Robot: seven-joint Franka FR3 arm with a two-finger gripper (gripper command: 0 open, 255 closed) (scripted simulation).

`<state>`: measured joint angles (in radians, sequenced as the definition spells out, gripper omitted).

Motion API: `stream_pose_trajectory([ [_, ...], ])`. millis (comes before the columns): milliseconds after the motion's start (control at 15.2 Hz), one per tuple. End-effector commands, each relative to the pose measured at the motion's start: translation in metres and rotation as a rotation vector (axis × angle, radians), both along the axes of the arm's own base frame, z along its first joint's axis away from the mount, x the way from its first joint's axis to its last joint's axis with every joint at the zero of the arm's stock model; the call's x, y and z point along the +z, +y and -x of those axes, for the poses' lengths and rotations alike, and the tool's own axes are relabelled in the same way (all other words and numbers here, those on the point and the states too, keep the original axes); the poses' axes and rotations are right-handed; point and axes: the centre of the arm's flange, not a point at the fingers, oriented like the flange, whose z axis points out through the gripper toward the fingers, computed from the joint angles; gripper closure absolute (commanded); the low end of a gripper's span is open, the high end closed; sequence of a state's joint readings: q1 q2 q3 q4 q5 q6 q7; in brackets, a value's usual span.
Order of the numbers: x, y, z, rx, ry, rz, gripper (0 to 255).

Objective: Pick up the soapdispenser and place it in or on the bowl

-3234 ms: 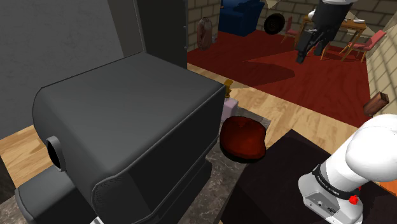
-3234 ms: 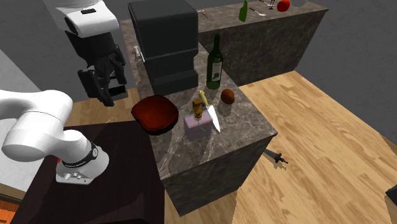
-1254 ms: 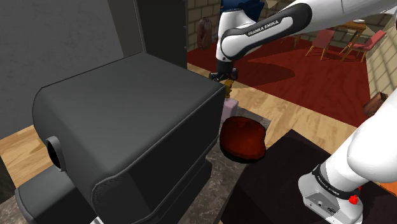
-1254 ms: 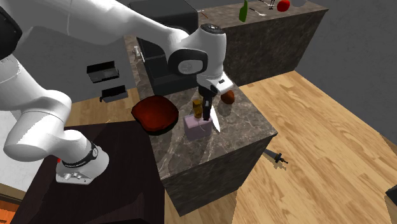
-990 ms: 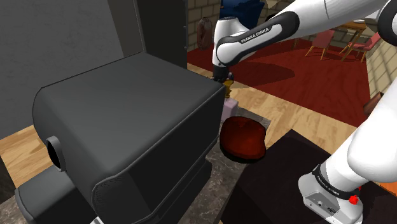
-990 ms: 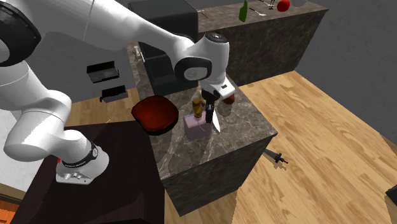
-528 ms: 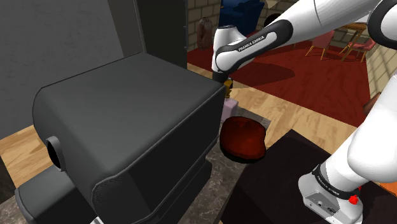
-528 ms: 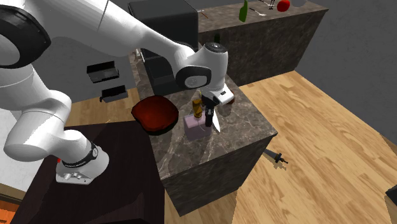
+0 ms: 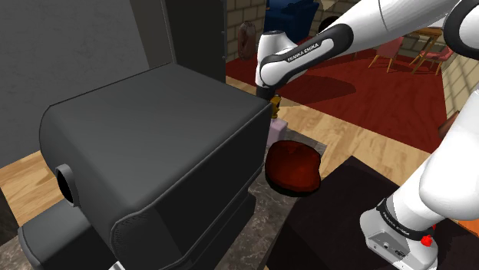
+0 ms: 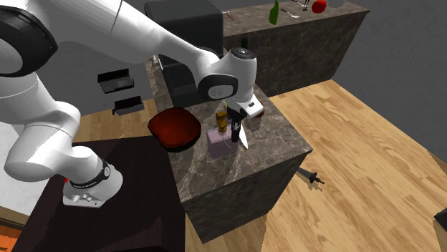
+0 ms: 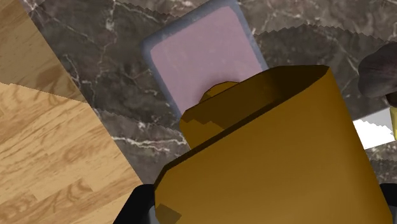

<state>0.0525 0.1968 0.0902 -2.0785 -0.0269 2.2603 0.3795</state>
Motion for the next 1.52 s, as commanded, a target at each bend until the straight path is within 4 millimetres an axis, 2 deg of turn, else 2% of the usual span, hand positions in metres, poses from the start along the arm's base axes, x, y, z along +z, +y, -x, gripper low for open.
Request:
stream_pose_trajectory([
  [0,-0.001,0.0,0.0,0.0,0.002,0.0,255],
  [396,-0.001,0.0,0.0,0.0,0.002,0.0,255],
  [1452,0.084,0.0,0.0,0.0,0.002,0.0,255],
])
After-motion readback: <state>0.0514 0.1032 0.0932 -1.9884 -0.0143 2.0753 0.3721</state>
